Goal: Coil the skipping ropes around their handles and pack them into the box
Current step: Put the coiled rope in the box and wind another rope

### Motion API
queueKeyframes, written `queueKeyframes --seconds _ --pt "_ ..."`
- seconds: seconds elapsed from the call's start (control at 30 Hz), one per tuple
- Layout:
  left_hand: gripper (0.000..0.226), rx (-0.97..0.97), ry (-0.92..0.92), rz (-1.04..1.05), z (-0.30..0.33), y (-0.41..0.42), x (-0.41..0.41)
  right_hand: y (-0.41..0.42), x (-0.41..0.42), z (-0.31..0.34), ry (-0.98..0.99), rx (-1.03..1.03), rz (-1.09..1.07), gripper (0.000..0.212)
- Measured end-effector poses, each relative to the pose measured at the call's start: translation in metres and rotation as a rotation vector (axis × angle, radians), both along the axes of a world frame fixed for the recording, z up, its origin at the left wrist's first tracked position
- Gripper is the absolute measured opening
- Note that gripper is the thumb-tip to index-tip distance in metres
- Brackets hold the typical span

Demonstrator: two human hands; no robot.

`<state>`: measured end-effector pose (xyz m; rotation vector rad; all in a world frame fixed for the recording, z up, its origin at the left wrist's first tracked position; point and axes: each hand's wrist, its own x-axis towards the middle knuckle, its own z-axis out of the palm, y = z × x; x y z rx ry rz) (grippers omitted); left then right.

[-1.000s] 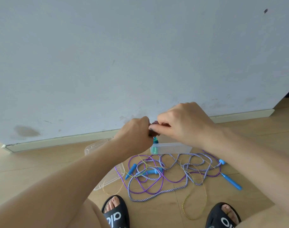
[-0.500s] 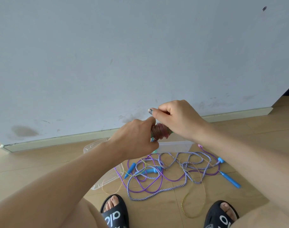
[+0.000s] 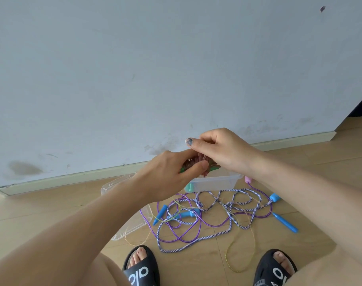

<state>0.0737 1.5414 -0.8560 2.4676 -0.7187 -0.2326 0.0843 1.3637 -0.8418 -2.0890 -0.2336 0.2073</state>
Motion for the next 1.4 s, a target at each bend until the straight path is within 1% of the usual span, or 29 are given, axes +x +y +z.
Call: queueKeyframes --seconds 0.13,0.2,0.33,0.4,0.5,0.63,0.8,0.87,0.93,1.0,1.07,1.13,1.2,1.27,1.33,1.4 --pt "0.018 -0.129 0.039 -0.022 0.002 0.0 0.003 -0.003 -0.002 0.005 -0.01 0.037 -0.042 0.054" --pt "0.021 -0.146 0.046 -0.015 0.002 0.001 0.005 -0.006 -0.003 0.011 0.022 0.061 -0.095 0.047" --pt "0.023 -0.172 0.032 0.005 0.004 0.004 0.006 -0.017 -0.006 0.017 0.163 0.297 -0.145 0.034" --pt "0.029 -0.151 -0.003 0.016 0.004 0.006 0.006 -0.021 -0.01 0.021 0.174 0.341 -0.149 0.029" --pt "0.029 -0.131 -0.068 0.032 0.006 0.005 0.005 -0.024 -0.014 0.025 0.149 0.345 -0.144 0.02" --pt "0.037 -0.108 -0.164 0.024 0.009 -0.001 0.003 -0.023 -0.018 0.03 0.137 0.429 -0.17 0.01" --pt "0.029 -0.055 -0.382 0.012 0.01 -0.004 0.005 -0.023 -0.028 0.033 0.064 0.361 -0.21 0.008" --pt "0.03 -0.04 -0.407 0.021 0.012 -0.004 0.005 -0.024 -0.028 0.033 0.044 0.364 -0.207 0.01" --pt "0.031 -0.07 -0.365 0.047 0.012 -0.006 0.003 -0.022 -0.027 0.033 0.039 0.383 -0.204 0.011" --pt "0.028 -0.182 -0.241 0.074 0.012 -0.006 0.001 -0.021 -0.025 0.032 0.063 0.475 -0.179 0.014" --pt "0.02 -0.282 -0.137 0.092 0.01 -0.007 0.002 -0.022 -0.022 0.03 0.089 0.557 -0.15 0.02" --pt "0.02 -0.311 -0.096 0.092 0.01 -0.007 0.003 -0.023 -0.02 0.029 0.072 0.502 -0.137 0.021" --pt "0.021 -0.323 -0.081 0.08 0.01 -0.008 0.004 -0.024 -0.02 0.027 0.045 0.423 -0.137 0.02" --pt "0.02 -0.329 -0.093 0.084 0.01 -0.01 0.005 -0.023 -0.021 0.029 0.033 0.422 -0.142 0.021" --pt "0.018 -0.316 -0.139 0.081 0.01 -0.011 0.005 -0.021 -0.025 0.035 0.024 0.413 -0.149 0.02" --pt "0.015 -0.283 -0.212 0.062 0.01 -0.011 0.006 -0.017 -0.031 0.04 -0.025 0.347 -0.168 0.019"
